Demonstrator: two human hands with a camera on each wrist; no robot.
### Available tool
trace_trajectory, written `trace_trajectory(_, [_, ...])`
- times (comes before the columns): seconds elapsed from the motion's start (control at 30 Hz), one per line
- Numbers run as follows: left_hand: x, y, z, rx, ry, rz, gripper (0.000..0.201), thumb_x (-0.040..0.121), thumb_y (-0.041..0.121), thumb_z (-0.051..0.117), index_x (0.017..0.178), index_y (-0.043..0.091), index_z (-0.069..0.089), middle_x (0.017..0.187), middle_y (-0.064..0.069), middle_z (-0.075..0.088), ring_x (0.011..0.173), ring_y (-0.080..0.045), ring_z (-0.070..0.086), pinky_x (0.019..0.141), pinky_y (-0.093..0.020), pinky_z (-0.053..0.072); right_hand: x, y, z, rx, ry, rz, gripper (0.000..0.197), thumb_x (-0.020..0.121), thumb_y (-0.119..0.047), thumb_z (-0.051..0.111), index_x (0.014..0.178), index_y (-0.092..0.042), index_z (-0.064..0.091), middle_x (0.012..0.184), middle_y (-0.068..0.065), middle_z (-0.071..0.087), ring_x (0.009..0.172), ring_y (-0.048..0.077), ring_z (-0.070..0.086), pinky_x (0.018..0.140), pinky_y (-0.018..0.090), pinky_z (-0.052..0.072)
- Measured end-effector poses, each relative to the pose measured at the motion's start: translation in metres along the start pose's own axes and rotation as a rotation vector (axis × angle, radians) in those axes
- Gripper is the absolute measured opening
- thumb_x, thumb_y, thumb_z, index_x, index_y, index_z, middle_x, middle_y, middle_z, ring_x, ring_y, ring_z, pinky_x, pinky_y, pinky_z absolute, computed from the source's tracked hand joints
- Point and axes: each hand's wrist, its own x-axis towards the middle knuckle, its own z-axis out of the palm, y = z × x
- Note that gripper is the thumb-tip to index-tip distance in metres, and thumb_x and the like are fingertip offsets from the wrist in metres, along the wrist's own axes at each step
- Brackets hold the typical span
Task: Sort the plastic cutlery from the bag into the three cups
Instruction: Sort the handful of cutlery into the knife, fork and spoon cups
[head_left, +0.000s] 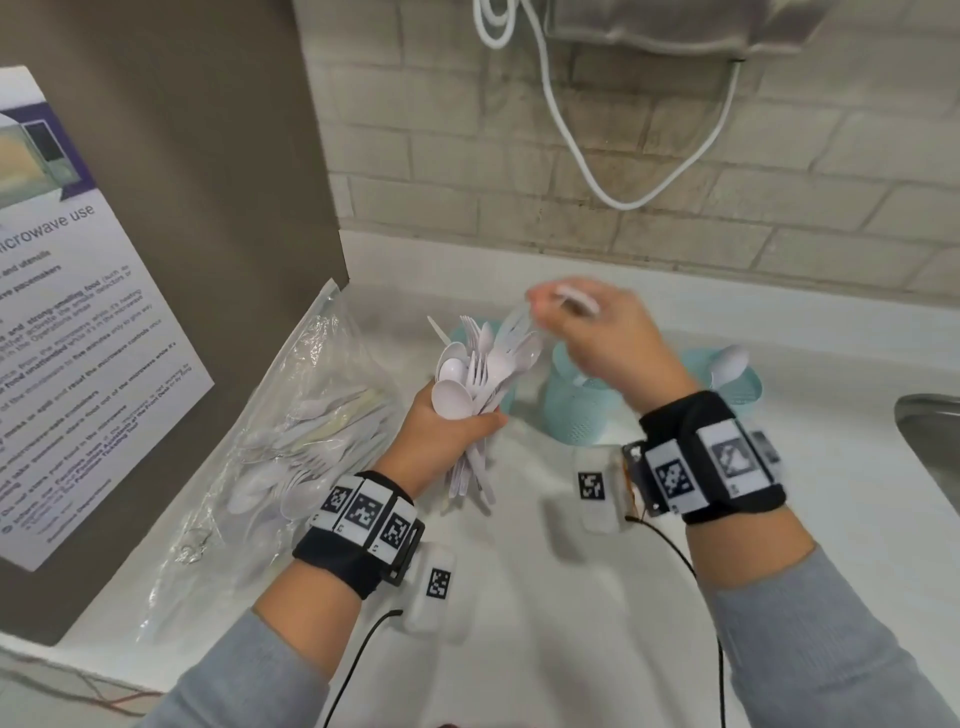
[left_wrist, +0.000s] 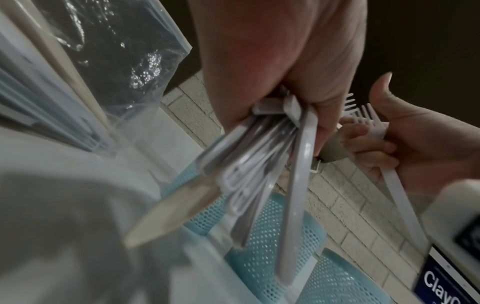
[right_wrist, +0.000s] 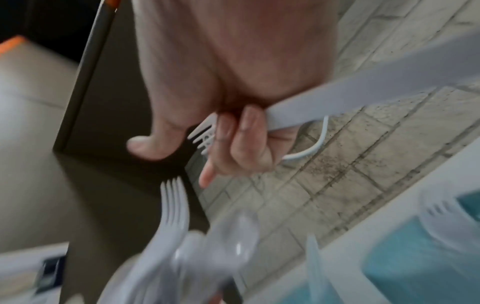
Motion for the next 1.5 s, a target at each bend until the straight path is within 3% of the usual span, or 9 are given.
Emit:
trace_trajectory(0.13, [0.002, 0.001, 0.007, 0.004, -0.006, 0.018, 0.021, 0.075, 0.003, 0.073, 0.093, 0.012, 0.066, 0.082, -0.001, 0.068, 0.072, -0.011, 0.063, 0.060, -0.018, 0.051, -0.015, 0.018, 0.020, -0.013, -0.125, 0.005, 0.014, 0.081, -0.010, 0.073, 0.082, 0.001, 0.064, 0.058, -0.004, 0.055, 0.047, -0.002, 0.046, 0.050, 0.010, 0.036])
trace_trajectory(0.3, [0.003, -0.005, 0.009, -0.024, -0.019, -0.020, 0.021, 0.076, 0.004, 0.073, 0.095, 0.011, 0.066, 0.084, 0.001, 0.069, 0.075, -0.010, 0.065, 0.060, -0.016, 0.050, -0.002, 0.015, -0.006, 0.262, 0.148, 0.030, 0.024, 0.090, -0.011, 0.059, 0.071, -0.019, 0.047, 0.053, -0.008, 0.041, 0.043, 0.005, 0.034, 0.041, 0.017, 0.028])
trace_trajectory(0.4, [0.002, -0.007, 0.010, -0.027, -0.013, -0.024, 0.024, 0.075, 0.004, 0.074, 0.097, 0.009, 0.065, 0.084, 0.000, 0.067, 0.072, -0.009, 0.063, 0.058, -0.016, 0.050, 0.007, 0.010, -0.028, 0.318, 0.328, -0.037, 0.016, 0.090, -0.005, 0.051, 0.080, -0.017, 0.047, 0.069, 0.007, 0.052, 0.046, 0.008, 0.032, 0.041, 0.018, 0.026])
trace_trajectory(0.57, [0.003, -0.006, 0.011, -0.040, -0.005, -0.016, 0.026, 0.075, 0.006, 0.074, 0.098, 0.010, 0.064, 0.086, -0.003, 0.067, 0.074, -0.012, 0.063, 0.058, -0.018, 0.051, 0.027, 0.023, -0.047, 0.121, 0.536, -0.148, 0.022, 0.088, -0.010, 0.041, 0.090, -0.030, 0.048, 0.074, -0.005, 0.048, 0.062, 0.009, 0.041, 0.063, 0.026, 0.038])
trace_trajectory(0.9, [0.001, -0.002, 0.016, -0.088, -0.053, -0.003, 0.026, 0.074, 0.003, 0.074, 0.099, 0.006, 0.067, 0.082, -0.002, 0.067, 0.073, -0.011, 0.062, 0.062, -0.019, 0.052, 0.041, 0.070, -0.016, 0.040, 0.304, -0.044, 0.010, 0.097, -0.009, 0.046, 0.105, -0.014, 0.050, 0.074, -0.004, 0.048, 0.065, 0.010, 0.050, 0.072, 0.026, 0.046])
trace_trajectory(1.1, [0.001, -0.001, 0.020, -0.101, -0.105, -0.019, 0.035, 0.064, 0.015, 0.078, 0.097, 0.007, 0.069, 0.082, -0.004, 0.068, 0.078, -0.016, 0.063, 0.078, -0.034, 0.053, 0.025, 0.087, -0.013, -0.185, 0.317, -0.118, 0.052, 0.085, -0.024, 0.069, 0.132, -0.016, 0.049, 0.126, 0.001, 0.045, 0.118, 0.008, 0.044, 0.099, 0.012, 0.030])
trace_trajectory(1.2, [0.003, -0.001, 0.025, -0.125, -0.099, -0.017, 0.038, 0.062, 0.017, 0.077, 0.099, 0.012, 0.069, 0.087, -0.004, 0.069, 0.080, -0.015, 0.064, 0.080, -0.034, 0.054, 0.011, 0.080, -0.010, -0.132, 0.390, -0.224, 0.041, 0.088, -0.028, 0.064, 0.126, -0.015, 0.055, 0.121, 0.002, 0.052, 0.113, 0.010, 0.051, 0.097, 0.014, 0.037])
trace_trajectory(1.4, [0.005, 0.000, 0.035, -0.194, -0.117, 0.013, 0.024, 0.075, 0.002, 0.074, 0.096, 0.010, 0.065, 0.069, -0.002, 0.063, 0.064, -0.014, 0.059, 0.062, -0.026, 0.051, -0.017, 0.075, 0.008, 0.146, 0.145, -0.029, 0.004, 0.091, -0.018, 0.061, 0.093, -0.015, 0.062, 0.074, 0.000, 0.064, 0.060, 0.008, 0.061, 0.062, 0.027, 0.052])
trace_trajectory(1.5, [0.004, -0.001, 0.038, -0.191, -0.146, 0.022, 0.025, 0.075, 0.009, 0.074, 0.097, 0.002, 0.065, 0.065, -0.006, 0.059, 0.061, -0.016, 0.056, 0.059, -0.025, 0.048, -0.017, 0.072, 0.006, 0.289, 0.158, 0.002, 0.010, 0.095, -0.010, 0.054, 0.085, -0.009, 0.056, 0.072, 0.002, 0.069, 0.061, 0.010, 0.066, 0.059, 0.024, 0.055])
